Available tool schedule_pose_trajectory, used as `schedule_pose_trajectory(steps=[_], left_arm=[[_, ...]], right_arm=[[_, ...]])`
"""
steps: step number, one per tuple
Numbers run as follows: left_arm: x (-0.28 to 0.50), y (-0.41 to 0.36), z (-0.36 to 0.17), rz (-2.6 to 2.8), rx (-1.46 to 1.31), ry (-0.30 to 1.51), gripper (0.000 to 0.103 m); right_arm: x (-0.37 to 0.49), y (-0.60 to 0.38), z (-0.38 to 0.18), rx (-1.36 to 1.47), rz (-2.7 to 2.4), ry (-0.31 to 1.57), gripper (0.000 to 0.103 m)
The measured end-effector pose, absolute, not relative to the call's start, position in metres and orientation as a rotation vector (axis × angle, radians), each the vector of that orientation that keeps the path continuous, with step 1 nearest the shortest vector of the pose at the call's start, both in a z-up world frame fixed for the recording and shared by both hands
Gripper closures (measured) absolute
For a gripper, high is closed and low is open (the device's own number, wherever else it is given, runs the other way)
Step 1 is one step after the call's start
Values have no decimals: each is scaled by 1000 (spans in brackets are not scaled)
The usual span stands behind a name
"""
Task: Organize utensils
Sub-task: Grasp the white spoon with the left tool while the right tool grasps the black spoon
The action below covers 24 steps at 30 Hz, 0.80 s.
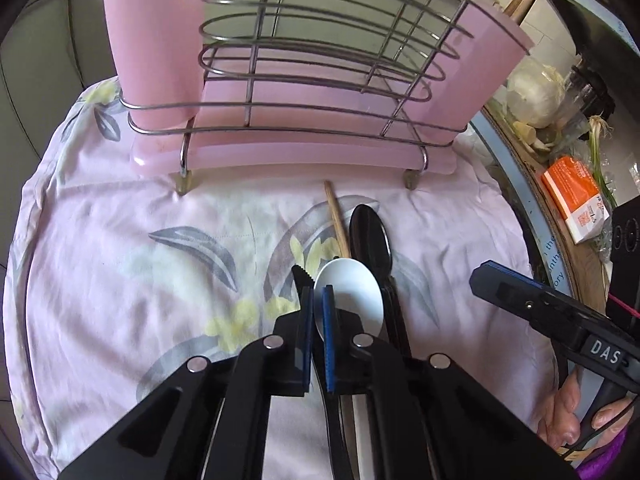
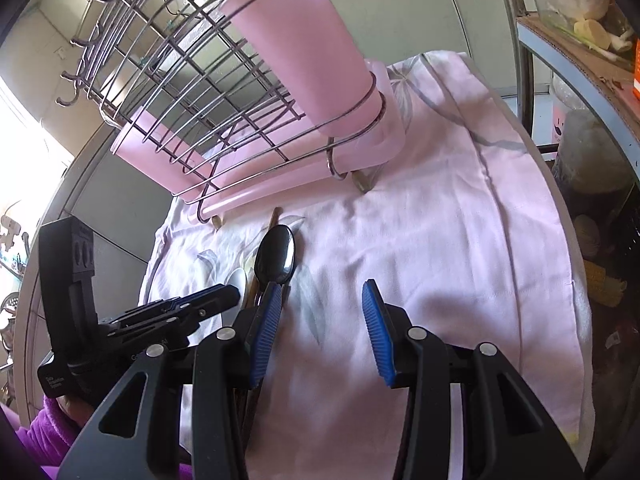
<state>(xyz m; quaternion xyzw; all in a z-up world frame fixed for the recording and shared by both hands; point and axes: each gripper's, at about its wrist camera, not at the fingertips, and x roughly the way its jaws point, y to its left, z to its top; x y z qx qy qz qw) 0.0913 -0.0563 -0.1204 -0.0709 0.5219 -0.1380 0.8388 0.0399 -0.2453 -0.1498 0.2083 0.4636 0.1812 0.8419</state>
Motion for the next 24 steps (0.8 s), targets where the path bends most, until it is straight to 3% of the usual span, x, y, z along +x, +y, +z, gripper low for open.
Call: schedule_pose_trajectory(steps=[14, 24], left_arm=[[90, 10, -91, -181, -206, 1001, 102], [98, 47, -122, -157, -306, 1130, 100]], right_arm=[[53, -225, -155, 479, 454, 1036, 60], [96, -190, -158, 361, 490, 1077, 60]])
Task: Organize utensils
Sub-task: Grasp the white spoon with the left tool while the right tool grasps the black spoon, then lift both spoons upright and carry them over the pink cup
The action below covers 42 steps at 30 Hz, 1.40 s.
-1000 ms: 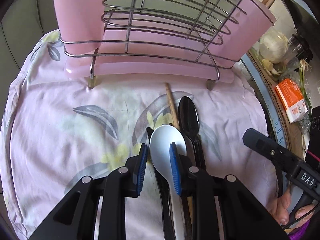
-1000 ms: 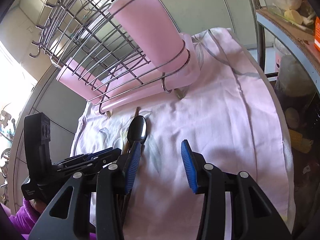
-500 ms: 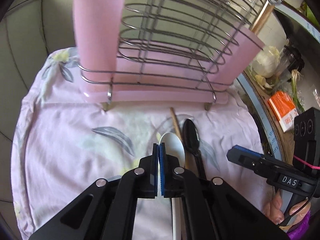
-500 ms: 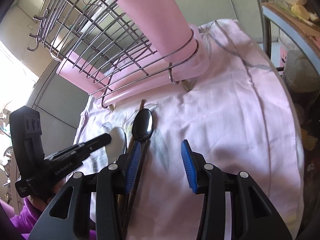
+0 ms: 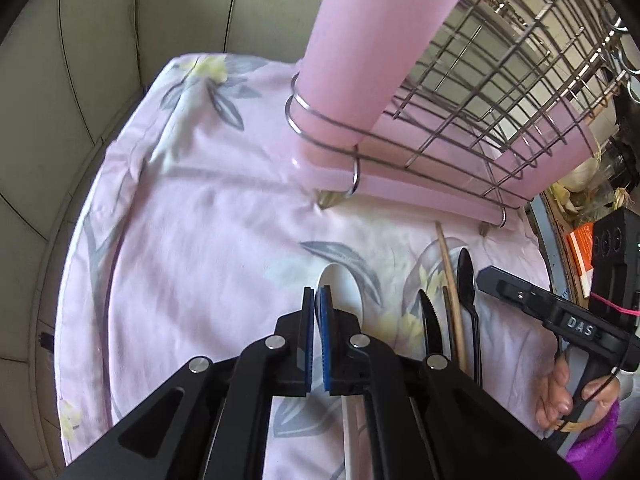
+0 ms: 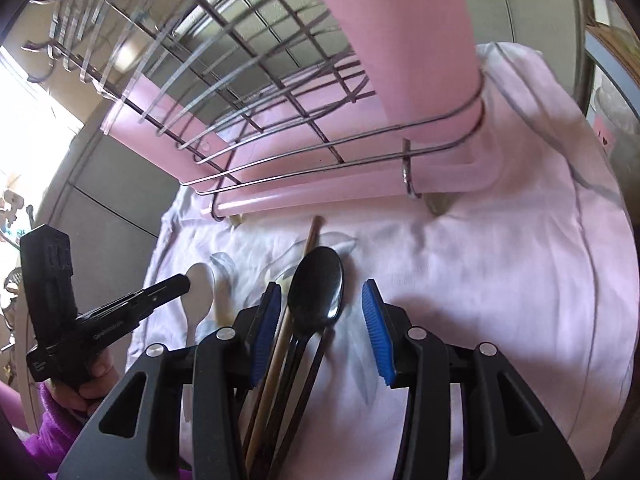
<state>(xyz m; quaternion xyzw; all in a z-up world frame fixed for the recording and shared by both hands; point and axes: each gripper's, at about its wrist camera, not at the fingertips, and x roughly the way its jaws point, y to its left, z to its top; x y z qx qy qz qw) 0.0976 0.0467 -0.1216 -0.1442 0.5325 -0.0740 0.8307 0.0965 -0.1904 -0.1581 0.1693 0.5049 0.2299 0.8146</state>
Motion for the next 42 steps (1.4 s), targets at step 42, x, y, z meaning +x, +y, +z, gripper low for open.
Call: schedule_pose_trajectory(steps=[42], left_arm=[[52, 52, 6, -142, -211, 665, 101]], right_arm=[[31, -232, -50, 295, 416, 642, 101]])
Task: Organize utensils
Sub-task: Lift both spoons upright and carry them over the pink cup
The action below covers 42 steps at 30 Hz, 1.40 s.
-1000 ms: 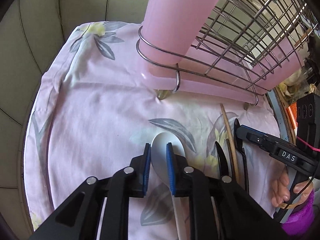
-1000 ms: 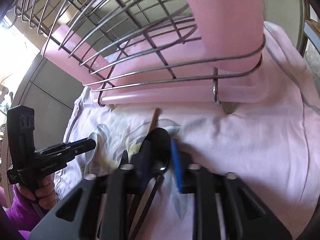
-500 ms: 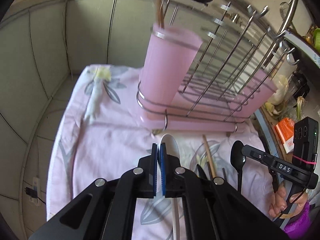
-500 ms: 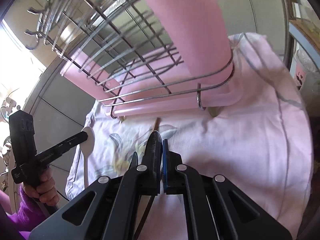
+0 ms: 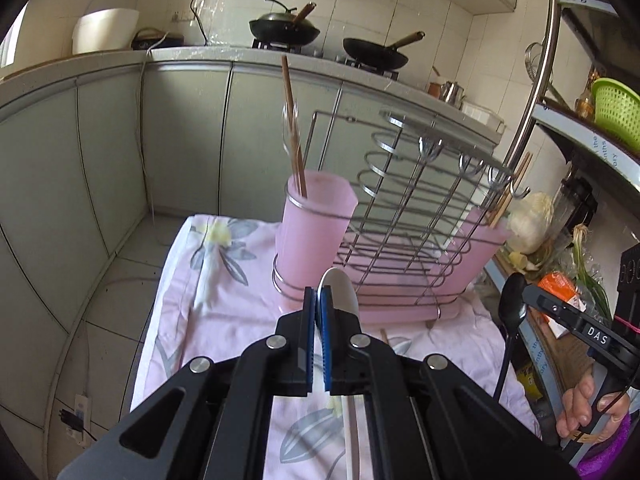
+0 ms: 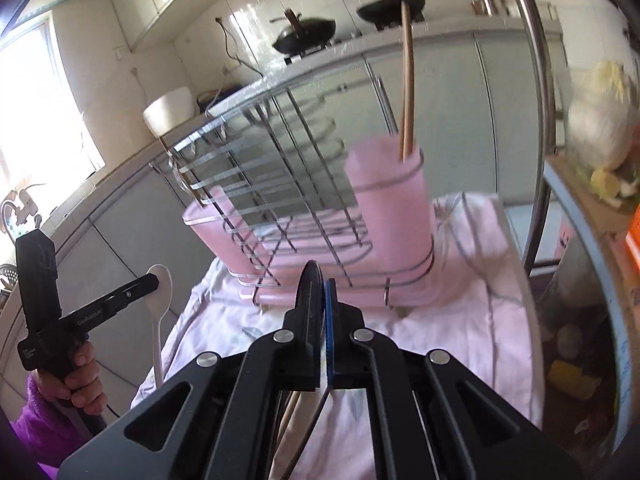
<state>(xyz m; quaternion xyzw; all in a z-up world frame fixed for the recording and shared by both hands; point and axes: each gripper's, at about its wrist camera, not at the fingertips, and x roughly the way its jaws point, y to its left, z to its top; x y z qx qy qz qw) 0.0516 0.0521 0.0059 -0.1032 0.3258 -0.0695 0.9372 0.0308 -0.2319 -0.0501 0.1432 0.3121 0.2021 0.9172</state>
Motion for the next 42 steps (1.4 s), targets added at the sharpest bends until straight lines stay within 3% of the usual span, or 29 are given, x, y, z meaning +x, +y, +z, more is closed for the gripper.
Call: schedule_pose_trajectory(steps=[21, 32, 42], left_arm=[[92, 60, 121, 25, -236, 227, 101], [145, 48, 97, 189, -170, 110, 101], [150, 29, 63, 239, -72, 27, 101]], right_arm=[[29, -263, 82, 174, 237, 202, 101], [60, -274, 108, 156, 116, 46, 101], [90, -269, 94, 94, 51, 7, 101]])
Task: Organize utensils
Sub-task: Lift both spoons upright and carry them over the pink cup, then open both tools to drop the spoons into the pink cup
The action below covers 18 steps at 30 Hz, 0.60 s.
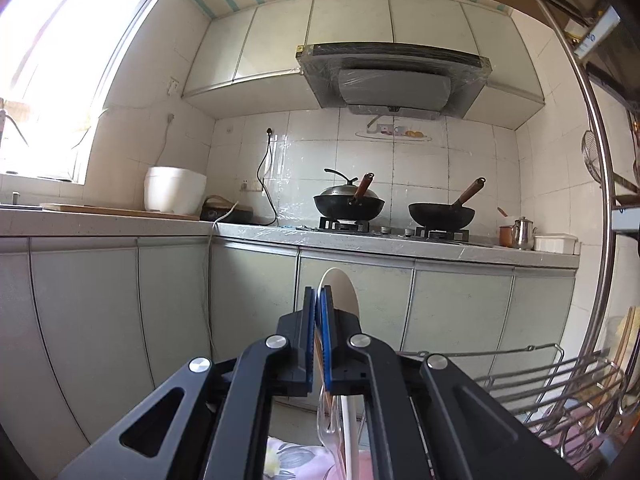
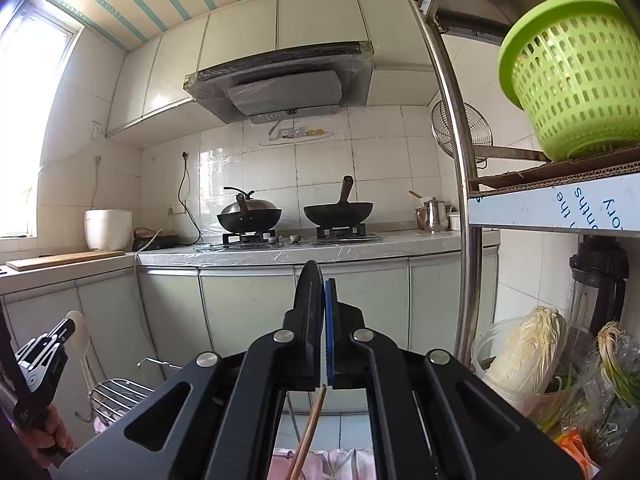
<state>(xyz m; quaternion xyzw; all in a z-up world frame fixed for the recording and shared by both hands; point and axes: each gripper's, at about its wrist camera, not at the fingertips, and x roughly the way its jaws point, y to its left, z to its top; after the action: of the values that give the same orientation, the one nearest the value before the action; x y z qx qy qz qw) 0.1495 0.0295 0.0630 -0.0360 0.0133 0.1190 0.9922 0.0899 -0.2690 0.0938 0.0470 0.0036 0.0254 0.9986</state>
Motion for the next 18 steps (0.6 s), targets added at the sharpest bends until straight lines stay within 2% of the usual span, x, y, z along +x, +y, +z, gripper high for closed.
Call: schedule_pose_trajectory(steps=[8, 18], left_arm=[[139, 21, 42, 227, -50, 62, 101], [124, 29, 26, 174, -112, 169, 100]], right_arm=[[95, -262, 77, 49, 52, 9, 101], [76, -257, 49, 81, 102, 113, 101]])
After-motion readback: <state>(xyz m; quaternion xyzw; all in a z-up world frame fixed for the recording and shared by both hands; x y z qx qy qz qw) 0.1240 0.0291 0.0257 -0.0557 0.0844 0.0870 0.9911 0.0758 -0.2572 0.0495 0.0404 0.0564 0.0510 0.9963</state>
